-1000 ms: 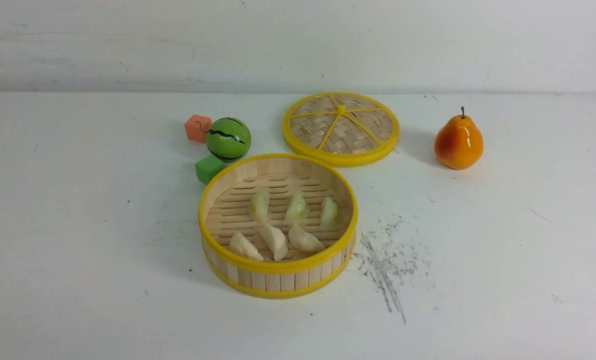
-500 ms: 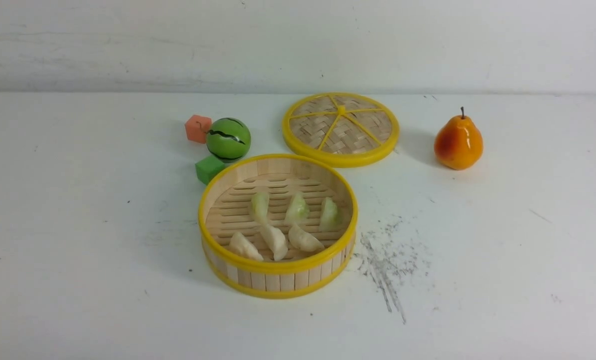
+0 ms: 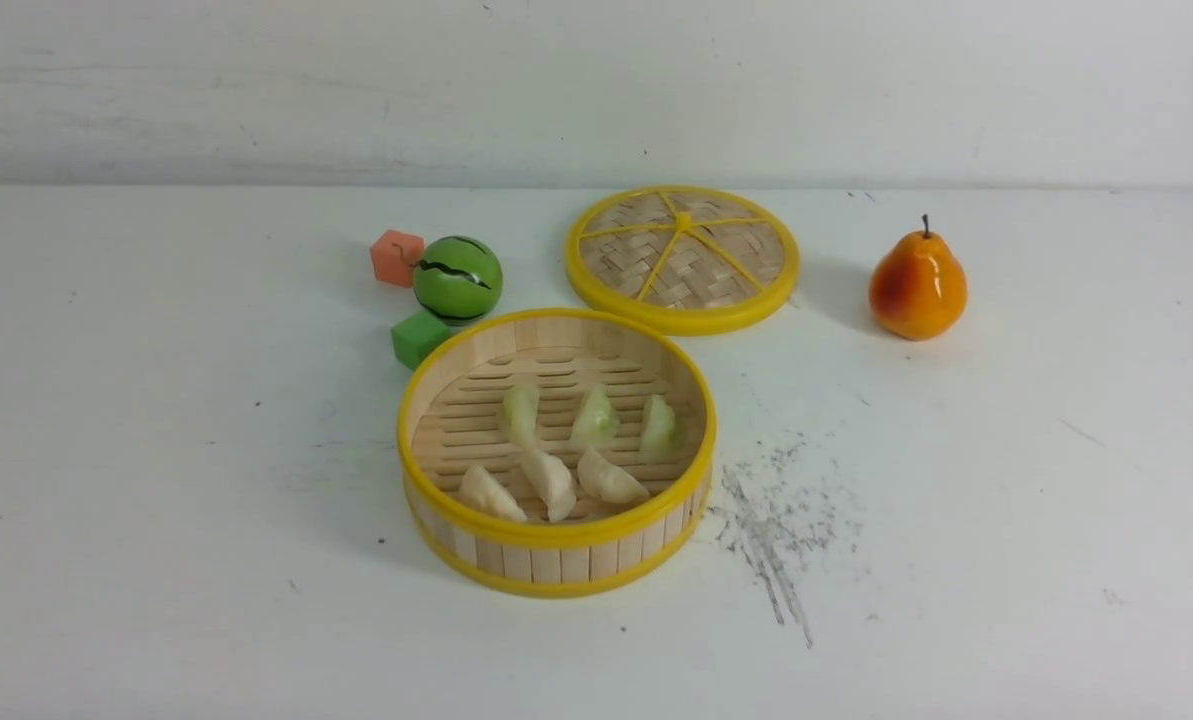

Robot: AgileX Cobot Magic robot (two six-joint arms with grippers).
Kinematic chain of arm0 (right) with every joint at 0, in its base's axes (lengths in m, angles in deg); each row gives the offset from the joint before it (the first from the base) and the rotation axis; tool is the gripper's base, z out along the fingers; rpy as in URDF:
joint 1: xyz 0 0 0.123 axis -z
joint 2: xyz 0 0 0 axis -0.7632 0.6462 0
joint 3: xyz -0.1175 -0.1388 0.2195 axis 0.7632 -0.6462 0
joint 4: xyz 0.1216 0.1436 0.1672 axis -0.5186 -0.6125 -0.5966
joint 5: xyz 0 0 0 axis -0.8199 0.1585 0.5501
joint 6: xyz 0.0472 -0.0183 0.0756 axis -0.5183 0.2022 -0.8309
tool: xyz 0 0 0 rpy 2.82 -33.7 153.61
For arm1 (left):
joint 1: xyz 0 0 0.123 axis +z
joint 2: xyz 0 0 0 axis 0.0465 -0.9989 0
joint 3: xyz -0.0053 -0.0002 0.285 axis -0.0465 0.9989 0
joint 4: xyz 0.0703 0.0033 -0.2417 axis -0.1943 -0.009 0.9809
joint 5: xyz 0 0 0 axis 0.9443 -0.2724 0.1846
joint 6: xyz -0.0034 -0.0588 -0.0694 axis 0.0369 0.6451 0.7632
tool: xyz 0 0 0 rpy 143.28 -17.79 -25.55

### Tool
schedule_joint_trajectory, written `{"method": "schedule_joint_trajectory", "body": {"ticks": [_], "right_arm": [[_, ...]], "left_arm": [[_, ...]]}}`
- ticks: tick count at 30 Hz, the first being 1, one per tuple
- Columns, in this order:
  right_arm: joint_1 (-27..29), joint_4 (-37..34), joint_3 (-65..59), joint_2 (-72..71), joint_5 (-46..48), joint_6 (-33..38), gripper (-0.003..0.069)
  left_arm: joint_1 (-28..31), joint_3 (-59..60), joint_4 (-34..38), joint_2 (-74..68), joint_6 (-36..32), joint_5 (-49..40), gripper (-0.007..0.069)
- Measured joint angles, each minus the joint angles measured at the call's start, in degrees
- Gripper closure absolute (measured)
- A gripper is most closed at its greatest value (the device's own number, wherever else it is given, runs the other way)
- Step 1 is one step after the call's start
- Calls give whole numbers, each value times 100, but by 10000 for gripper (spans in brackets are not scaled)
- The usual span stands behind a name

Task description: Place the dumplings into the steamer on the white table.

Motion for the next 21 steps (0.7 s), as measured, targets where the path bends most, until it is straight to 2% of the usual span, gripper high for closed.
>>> {"method": "schedule_joint_trajectory", "body": {"ticks": [3, 8, 21], "right_arm": [[0, 0, 0, 0, 0, 0, 619], [0, 0, 0, 0, 0, 0, 615], [0, 0, 0, 0, 0, 0, 594]], "left_arm": [[0, 0, 429, 0, -636, -19, 638], [0, 0, 892, 0, -1260, -32, 638], [0, 0, 866, 0, -1423, -45, 638]]}}
